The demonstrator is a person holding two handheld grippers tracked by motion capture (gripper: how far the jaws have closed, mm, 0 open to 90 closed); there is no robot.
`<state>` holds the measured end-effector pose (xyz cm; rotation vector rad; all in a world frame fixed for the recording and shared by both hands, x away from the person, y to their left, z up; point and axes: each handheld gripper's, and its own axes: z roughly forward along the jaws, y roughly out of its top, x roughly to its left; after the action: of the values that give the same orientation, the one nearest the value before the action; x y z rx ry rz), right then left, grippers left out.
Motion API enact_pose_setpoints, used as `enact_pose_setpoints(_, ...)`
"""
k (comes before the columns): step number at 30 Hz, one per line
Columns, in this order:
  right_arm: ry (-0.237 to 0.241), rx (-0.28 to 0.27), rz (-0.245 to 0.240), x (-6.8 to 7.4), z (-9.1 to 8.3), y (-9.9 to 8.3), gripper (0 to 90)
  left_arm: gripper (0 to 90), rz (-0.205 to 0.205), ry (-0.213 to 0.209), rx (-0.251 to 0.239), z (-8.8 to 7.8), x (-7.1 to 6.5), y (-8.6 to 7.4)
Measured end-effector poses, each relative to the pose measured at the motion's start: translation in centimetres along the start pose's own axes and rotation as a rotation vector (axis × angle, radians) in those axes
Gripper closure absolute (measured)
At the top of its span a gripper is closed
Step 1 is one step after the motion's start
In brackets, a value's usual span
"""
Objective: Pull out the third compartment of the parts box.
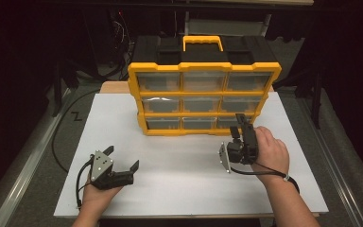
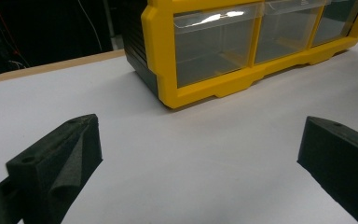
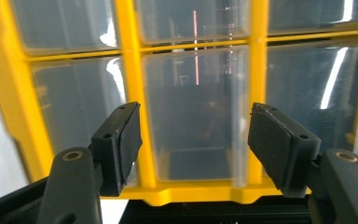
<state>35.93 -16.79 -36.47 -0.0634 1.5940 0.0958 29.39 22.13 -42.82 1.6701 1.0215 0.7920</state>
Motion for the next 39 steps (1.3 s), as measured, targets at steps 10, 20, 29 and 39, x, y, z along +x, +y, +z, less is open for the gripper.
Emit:
enact_pose_setpoints(10, -0.048, 0.014, 0.040, -2.5, 0.6, -0.1, 43.3, 0.5, -0.007, -0.007, -0.009, 0.2, 0.2, -0.1)
enact_pose_setpoints(20, -0.068, 0.037, 0.075, -4.8, 1.0, -0.4, 50.7, 0.5, 0.002, -0.009, -0.008, 0.2, 0.0, -0.1)
enact_pose_setpoints(29, -0.119, 0.033, 0.063, -6.9, 1.5, -0.8, 56.3, 0.5, 0.017, -0.018, -0.011, 0.2, -0.2, -0.1)
enact_pose_setpoints(39, -0.161, 0.033, 0.052, -9.3, 2.2, -0.8, 64.0, 0.5, 0.015, -0.020, -0.009, 0.2, -0.2, -0.1)
